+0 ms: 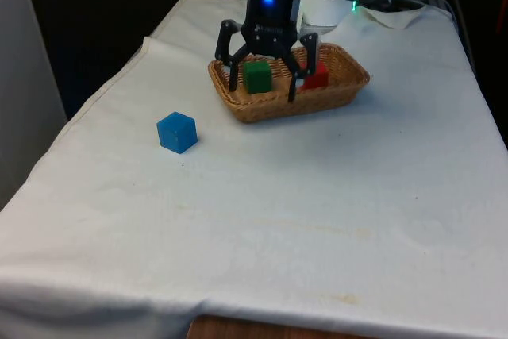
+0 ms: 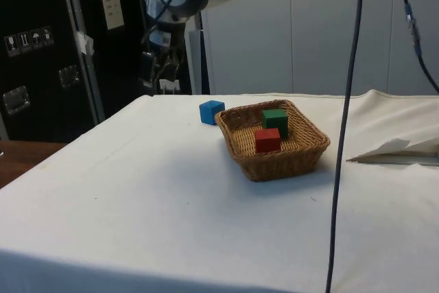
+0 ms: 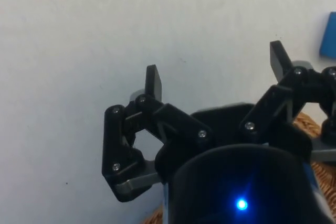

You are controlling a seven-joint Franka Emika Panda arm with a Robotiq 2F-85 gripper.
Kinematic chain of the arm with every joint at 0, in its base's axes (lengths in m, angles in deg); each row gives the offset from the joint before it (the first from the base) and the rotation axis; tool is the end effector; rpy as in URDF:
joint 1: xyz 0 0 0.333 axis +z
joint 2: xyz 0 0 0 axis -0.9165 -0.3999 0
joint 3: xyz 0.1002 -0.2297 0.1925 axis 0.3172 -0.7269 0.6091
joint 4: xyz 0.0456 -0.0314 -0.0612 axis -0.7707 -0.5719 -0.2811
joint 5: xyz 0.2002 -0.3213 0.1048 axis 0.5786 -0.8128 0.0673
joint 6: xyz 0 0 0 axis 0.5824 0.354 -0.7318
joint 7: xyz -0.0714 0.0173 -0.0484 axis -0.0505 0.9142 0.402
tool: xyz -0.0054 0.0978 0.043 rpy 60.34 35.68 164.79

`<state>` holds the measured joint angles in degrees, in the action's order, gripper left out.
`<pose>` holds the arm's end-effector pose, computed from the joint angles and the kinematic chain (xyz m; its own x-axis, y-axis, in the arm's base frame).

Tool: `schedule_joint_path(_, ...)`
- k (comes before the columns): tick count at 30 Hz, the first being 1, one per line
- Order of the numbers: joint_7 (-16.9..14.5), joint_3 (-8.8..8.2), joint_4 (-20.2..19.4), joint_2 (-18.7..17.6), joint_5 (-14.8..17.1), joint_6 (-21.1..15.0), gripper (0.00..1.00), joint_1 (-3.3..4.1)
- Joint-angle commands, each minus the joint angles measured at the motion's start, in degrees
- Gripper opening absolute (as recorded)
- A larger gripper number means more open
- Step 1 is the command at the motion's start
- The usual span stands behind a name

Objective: Pick up exactly two blocks and place them into the basket.

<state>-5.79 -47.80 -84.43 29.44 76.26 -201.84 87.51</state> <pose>0.6116 -0.0626 0.2856 0.9374 -0.0680 0.3415 -0.1035 -0.9908 0.0867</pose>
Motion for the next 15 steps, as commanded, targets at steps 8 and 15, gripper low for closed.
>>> schedule_joint_path(8,0.34,-0.8,-4.3,1.89,-0.74,-2.41,1.0,0.69)
schedule_joint_path(15,-0.4,0.06,-6.99,3.78,-0.69,-3.78,1.0,0.11)
